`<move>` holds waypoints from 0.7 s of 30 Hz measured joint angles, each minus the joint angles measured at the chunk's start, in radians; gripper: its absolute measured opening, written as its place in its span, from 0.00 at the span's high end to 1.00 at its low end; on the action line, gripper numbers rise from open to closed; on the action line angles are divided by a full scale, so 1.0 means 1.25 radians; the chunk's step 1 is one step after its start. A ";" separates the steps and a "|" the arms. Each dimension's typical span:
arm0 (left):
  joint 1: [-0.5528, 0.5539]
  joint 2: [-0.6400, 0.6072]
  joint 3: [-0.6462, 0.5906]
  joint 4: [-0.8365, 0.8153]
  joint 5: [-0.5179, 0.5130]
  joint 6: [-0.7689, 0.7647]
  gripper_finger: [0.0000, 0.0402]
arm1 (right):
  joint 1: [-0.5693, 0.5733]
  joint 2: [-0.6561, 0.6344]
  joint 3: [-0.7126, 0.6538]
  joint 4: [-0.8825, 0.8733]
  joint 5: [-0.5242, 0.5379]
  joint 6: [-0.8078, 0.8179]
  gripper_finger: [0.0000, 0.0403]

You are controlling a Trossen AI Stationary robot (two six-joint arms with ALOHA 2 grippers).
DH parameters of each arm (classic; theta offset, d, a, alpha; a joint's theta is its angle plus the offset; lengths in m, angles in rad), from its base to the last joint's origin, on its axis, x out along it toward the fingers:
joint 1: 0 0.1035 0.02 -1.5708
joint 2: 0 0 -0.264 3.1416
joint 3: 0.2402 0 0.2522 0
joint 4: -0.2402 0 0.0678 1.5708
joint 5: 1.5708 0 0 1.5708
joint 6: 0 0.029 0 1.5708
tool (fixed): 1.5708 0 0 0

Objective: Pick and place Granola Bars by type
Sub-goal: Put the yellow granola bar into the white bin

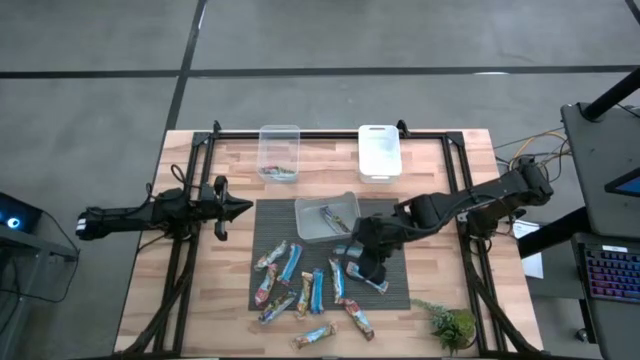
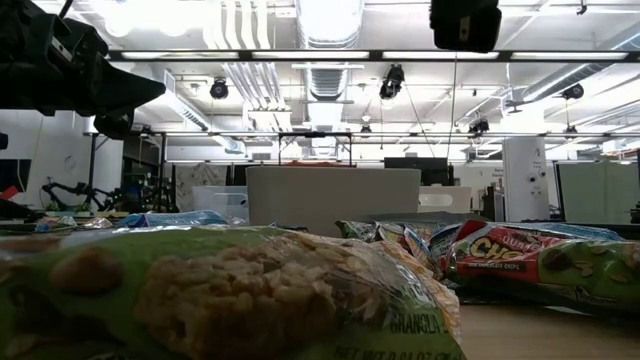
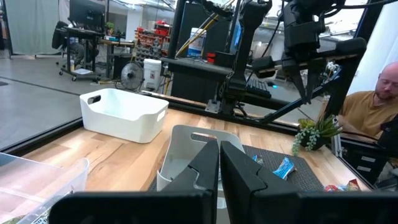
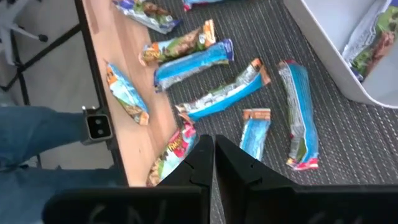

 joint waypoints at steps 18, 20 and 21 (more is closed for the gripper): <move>0.000 0.000 0.000 0.000 0.000 0.000 1.00 | 0.105 0.000 -0.026 -0.094 0.030 -0.034 0.98; 0.000 0.000 0.000 0.000 0.000 0.000 1.00 | 0.124 0.000 -0.033 -0.092 0.044 -0.034 0.98; 0.000 0.000 0.000 0.000 0.000 0.000 1.00 | 0.132 0.000 -0.037 -0.091 0.048 -0.034 0.98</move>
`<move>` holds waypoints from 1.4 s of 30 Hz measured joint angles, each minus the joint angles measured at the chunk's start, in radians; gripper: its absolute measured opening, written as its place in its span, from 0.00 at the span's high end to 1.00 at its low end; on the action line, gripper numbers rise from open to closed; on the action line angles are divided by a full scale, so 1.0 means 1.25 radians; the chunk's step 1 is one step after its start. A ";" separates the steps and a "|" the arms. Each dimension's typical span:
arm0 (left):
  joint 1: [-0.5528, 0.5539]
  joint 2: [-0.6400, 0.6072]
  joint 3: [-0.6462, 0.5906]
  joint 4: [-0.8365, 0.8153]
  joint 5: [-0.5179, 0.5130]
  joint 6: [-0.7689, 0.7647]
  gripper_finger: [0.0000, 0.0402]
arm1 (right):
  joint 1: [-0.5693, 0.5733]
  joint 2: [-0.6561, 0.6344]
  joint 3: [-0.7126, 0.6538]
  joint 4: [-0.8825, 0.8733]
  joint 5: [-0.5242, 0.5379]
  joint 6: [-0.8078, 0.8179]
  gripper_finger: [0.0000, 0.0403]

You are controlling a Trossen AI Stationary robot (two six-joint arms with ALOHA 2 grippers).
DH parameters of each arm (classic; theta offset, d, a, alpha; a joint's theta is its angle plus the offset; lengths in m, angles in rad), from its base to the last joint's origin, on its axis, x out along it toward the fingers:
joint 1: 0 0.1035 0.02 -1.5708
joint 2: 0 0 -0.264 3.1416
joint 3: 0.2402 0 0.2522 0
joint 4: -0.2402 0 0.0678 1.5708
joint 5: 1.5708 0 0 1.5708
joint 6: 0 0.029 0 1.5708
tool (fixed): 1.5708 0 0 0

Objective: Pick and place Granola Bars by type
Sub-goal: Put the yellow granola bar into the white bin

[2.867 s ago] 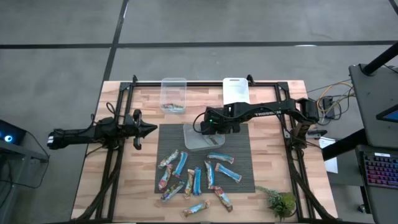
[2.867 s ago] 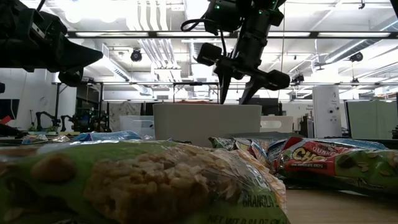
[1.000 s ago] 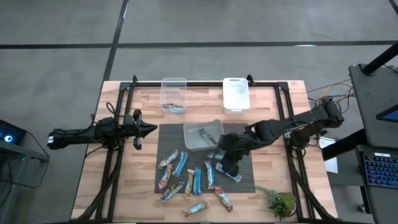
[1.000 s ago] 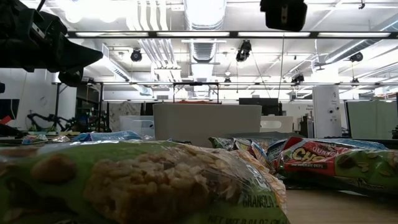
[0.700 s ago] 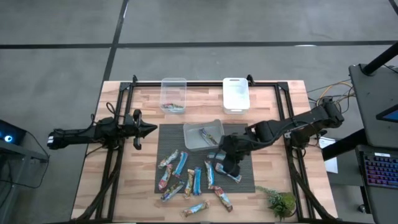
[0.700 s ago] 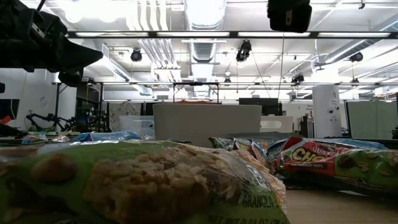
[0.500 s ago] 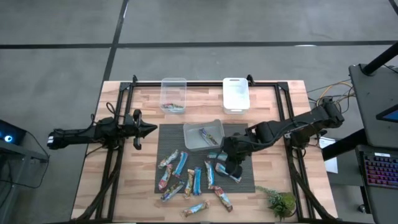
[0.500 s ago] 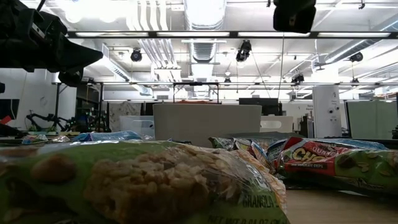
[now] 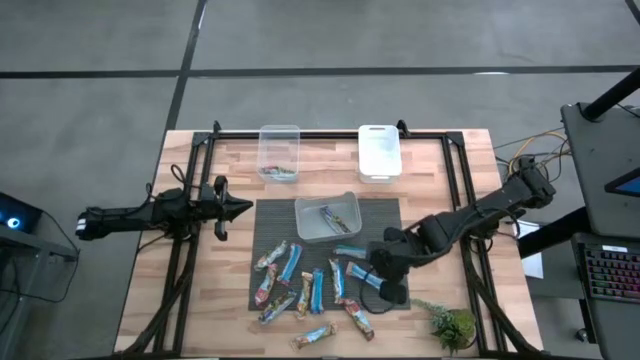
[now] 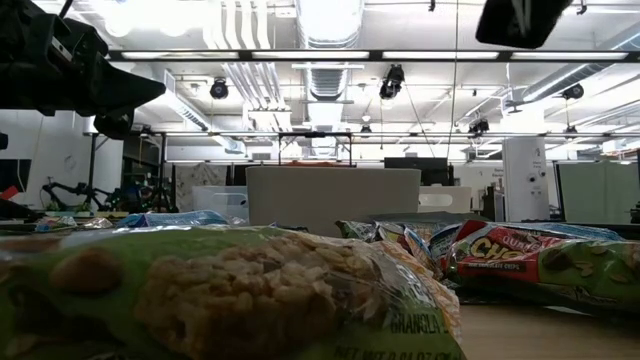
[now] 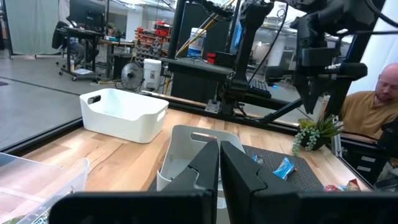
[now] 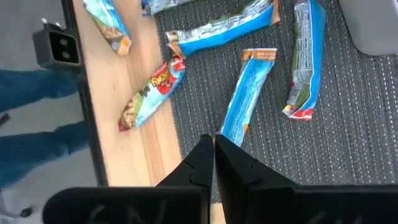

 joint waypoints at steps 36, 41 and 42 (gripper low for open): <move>0.000 0.000 0.000 0.000 0.000 0.000 1.00 | 0.019 0.009 -0.151 0.192 -0.009 0.048 0.47; 0.000 0.000 0.000 0.000 0.000 0.000 1.00 | -0.003 0.045 -0.126 0.193 -0.008 0.033 0.49; 0.000 0.000 0.000 0.000 0.000 0.000 1.00 | -0.009 0.057 -0.119 0.190 -0.010 0.033 0.49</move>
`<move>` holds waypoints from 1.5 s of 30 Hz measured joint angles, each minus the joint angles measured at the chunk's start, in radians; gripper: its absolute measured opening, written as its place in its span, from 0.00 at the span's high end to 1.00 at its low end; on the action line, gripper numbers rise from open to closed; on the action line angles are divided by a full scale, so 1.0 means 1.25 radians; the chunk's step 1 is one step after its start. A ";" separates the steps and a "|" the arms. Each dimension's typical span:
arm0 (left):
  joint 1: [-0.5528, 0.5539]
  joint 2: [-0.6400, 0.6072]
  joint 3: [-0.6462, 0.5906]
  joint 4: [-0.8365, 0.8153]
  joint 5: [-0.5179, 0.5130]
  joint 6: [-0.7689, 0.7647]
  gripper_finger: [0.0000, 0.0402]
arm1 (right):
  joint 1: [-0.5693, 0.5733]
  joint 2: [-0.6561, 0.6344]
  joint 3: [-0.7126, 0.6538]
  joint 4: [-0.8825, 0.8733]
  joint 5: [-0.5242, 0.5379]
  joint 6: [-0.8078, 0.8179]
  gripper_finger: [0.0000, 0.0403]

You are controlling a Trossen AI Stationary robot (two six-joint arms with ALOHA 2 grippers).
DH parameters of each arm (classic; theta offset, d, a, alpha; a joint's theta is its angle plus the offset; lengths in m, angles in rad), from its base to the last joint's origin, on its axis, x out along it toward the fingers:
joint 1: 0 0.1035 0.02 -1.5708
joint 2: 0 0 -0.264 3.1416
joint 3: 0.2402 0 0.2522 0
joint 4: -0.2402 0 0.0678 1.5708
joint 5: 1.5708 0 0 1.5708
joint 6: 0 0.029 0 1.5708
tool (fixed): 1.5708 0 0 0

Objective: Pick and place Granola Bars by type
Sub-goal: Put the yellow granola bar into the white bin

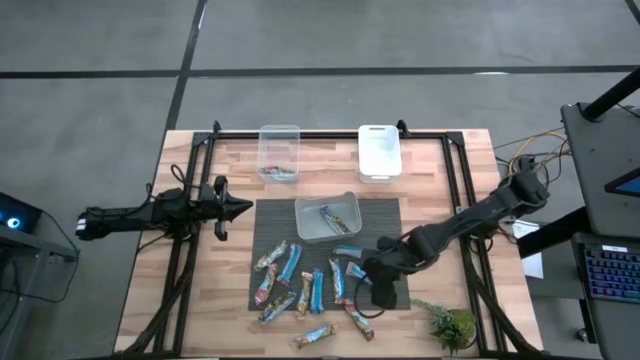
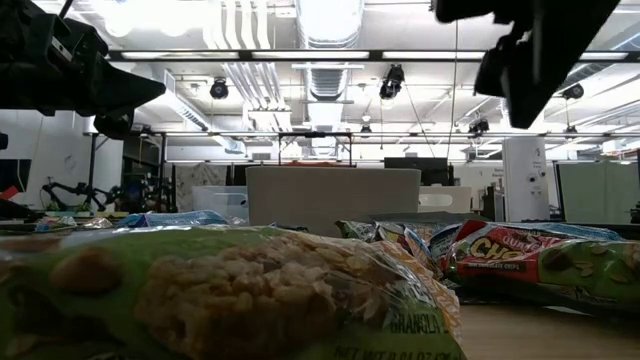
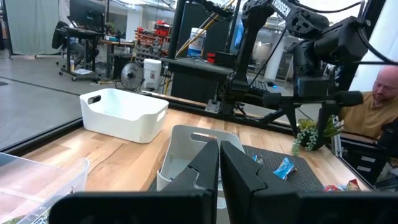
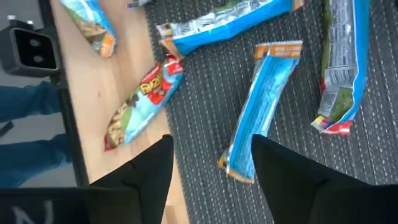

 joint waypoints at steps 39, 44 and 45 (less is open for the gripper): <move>0.000 0.000 0.000 0.000 0.000 0.000 1.00 | -0.047 0.196 0.040 -0.050 -0.040 -0.076 0.52; 0.000 0.000 0.000 0.000 0.000 0.000 1.00 | -0.047 0.216 0.040 -0.048 -0.040 -0.083 0.52; 0.000 0.000 0.000 0.000 0.000 0.000 1.00 | -0.047 0.223 0.040 -0.048 -0.040 -0.083 0.52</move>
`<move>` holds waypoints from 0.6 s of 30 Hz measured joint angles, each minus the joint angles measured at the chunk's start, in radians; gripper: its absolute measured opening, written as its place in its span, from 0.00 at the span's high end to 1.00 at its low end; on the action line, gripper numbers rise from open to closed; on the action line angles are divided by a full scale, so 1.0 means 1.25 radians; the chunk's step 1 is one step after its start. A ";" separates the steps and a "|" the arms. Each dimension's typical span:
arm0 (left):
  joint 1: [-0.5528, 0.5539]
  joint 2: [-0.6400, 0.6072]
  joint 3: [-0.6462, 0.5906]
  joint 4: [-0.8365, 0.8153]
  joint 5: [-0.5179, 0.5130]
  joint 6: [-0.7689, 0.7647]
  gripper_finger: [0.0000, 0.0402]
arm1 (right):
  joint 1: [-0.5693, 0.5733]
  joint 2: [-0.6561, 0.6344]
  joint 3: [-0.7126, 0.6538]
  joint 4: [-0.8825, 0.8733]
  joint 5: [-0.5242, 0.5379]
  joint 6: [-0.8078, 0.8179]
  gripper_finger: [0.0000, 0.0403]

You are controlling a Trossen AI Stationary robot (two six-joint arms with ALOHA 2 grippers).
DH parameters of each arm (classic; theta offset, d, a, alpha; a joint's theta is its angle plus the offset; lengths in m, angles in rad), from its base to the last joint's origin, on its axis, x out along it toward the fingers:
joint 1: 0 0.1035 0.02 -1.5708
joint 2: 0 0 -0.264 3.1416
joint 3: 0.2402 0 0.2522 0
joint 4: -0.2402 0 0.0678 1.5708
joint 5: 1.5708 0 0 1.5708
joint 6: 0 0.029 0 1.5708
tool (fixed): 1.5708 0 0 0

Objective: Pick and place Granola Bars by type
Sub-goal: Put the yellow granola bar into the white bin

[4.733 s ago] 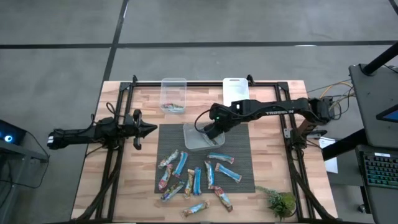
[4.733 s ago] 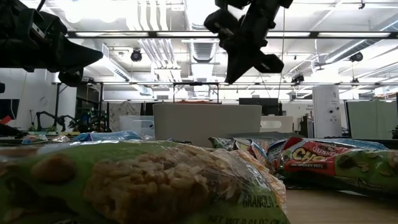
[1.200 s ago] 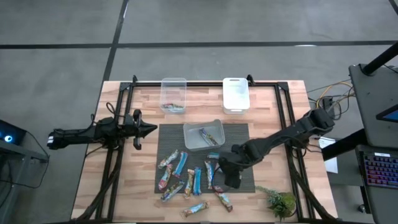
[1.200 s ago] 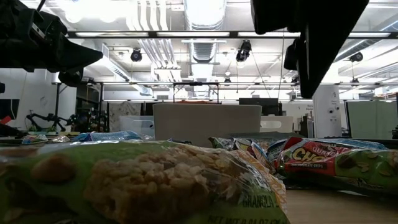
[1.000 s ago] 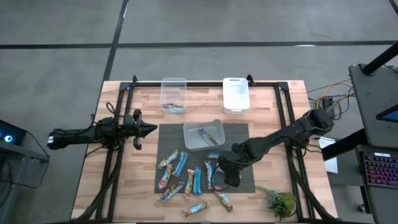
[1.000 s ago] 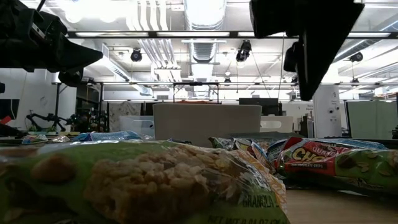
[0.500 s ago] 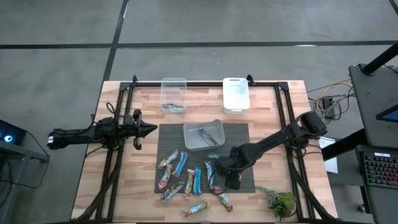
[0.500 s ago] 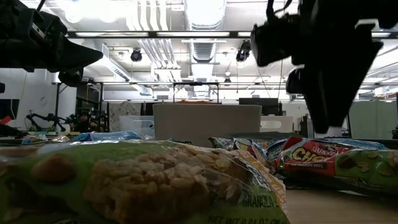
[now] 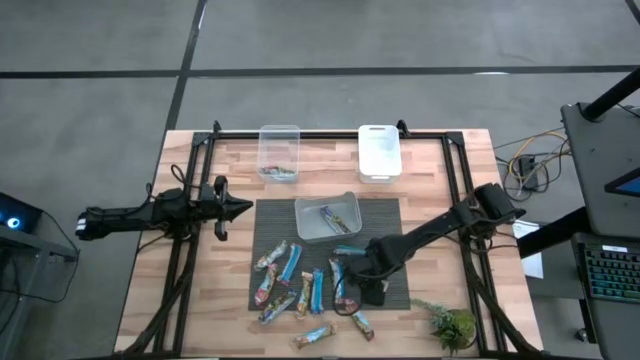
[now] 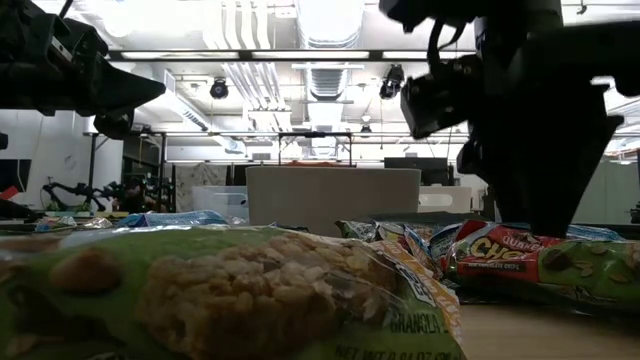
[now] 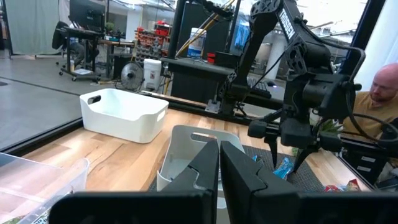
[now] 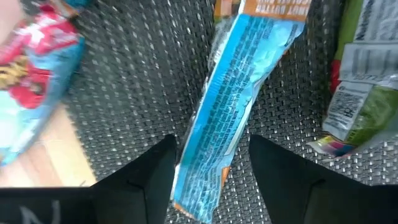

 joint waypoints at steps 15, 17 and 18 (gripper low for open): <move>0.000 0.000 0.000 0.000 0.000 0.000 1.00 | -0.001 0.022 0.001 0.011 -0.003 0.007 0.53; 0.000 0.000 0.000 0.000 0.000 0.000 1.00 | -0.001 0.022 0.001 0.011 -0.003 0.015 0.56; 0.000 0.000 0.000 0.000 0.000 0.000 1.00 | -0.001 0.022 0.000 0.011 -0.003 0.017 0.57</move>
